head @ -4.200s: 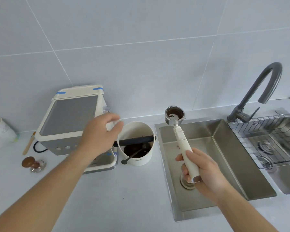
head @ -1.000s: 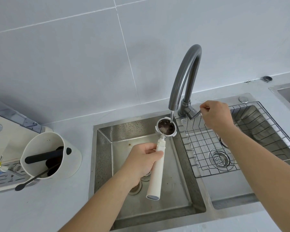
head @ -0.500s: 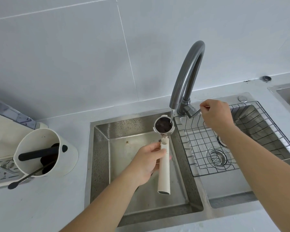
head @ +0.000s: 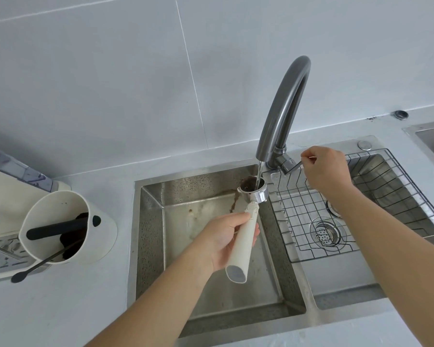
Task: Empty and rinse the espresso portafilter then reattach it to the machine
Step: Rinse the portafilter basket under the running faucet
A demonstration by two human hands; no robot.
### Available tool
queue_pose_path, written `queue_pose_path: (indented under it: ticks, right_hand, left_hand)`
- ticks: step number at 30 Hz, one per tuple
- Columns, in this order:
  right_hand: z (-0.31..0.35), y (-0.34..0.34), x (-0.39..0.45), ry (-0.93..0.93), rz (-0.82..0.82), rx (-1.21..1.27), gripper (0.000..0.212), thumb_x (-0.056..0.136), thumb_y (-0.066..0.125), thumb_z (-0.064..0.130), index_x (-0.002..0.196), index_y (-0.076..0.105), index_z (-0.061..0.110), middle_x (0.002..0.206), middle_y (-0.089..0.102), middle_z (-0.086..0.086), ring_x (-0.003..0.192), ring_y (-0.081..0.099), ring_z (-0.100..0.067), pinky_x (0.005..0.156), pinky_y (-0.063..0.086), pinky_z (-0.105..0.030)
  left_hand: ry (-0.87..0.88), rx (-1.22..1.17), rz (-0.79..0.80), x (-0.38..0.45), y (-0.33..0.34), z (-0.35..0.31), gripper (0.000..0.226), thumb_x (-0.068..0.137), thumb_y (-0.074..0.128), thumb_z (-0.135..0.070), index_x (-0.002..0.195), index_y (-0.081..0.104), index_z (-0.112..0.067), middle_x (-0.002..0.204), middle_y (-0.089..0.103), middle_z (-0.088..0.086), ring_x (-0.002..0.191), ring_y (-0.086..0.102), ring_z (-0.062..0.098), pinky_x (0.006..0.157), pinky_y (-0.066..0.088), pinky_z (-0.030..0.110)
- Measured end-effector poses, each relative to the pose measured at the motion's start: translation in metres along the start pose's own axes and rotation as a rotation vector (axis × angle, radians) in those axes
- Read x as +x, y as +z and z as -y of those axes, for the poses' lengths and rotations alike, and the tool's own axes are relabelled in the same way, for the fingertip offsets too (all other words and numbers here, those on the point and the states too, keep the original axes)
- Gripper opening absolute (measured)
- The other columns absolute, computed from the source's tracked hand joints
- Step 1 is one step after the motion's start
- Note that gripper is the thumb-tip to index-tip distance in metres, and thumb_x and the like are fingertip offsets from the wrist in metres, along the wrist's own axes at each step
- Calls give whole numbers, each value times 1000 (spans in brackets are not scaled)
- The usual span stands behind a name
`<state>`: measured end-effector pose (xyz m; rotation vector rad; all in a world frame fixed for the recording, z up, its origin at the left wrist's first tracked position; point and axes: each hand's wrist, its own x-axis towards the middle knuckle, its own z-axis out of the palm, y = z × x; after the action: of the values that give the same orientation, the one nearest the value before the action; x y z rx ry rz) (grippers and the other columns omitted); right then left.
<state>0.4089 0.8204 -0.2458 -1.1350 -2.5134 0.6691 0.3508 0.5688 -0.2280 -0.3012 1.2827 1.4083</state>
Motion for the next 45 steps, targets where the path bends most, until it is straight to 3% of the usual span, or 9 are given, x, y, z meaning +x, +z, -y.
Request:
queue_pose_path:
  ticks: [6,9,12,15,21,29,36,39,45]
  right_hand:
    - [0,0,0,7,7,3,22,93,52,11,96,73,6,87,75,-13,76,65,-34,73,56,-40]
    - [-1,0,0,12,7,7,22,93,52,11,97,73,6,87,74,-13,76,65,-34,72,57,-40]
    - [0,-1,-1,17,11,17,22,94,52,11,97,73,6,87,74,-13,73,66,-33,70,57,-40]
    - [0,0,-1,18,12,18,22,94,52,12,98,73,7,87,74,-12,72,65,-32,69,57,-39]
    - [0,-1,-1,29,12,19,22,94,52,13,99,73,8,88,74,-12,74,66,-33,73,57,-41]
    - [1,-1,-2,22,13,17,20,93,53,12,96,73,8,89,74,-12,74,66,-34,73,58,-43]
    - [1,-1,-2,32,17,24,21,93,53,12,97,73,9,88,74,-12,75,67,-33,73,58,-44]
    - [1,-1,-2,33,21,32,21,93,53,12,97,73,8,88,74,-13,74,67,-34,74,58,-45]
    - [0,0,-2,22,10,20,21,93,53,12,97,73,7,88,74,-13,79,65,-33,75,56,-39]
  left_hand:
    - [20,133,-71,6,-6,-7,23,88,63,-14,102,65,3,72,68,14,57,60,21,50,50,28]
    - [60,310,-130,4,-13,-5,17,83,65,-14,92,70,0,71,68,14,54,59,23,51,48,28]
    - [106,475,-190,0,-21,0,10,82,67,-15,89,74,-14,77,71,15,60,64,24,52,50,28]
    - [168,607,-238,-2,-27,4,17,79,68,-17,71,74,-31,82,73,13,63,65,26,54,52,30]
    - [299,713,-270,-2,-32,8,22,83,66,-16,85,68,-37,80,67,-3,61,61,19,50,51,23]
    - [386,628,-259,7,-30,16,24,88,61,-14,93,74,-34,79,70,-8,66,59,14,63,49,31]
    - [323,443,-198,13,-22,20,38,90,58,-14,77,75,-45,85,73,4,77,64,21,70,51,37]
    - [272,341,-152,16,-19,21,30,92,58,-12,84,75,-34,84,73,4,82,67,22,78,54,40]
    - [129,142,-68,15,-17,22,15,93,58,-5,102,70,-7,93,69,14,80,70,23,69,57,32]
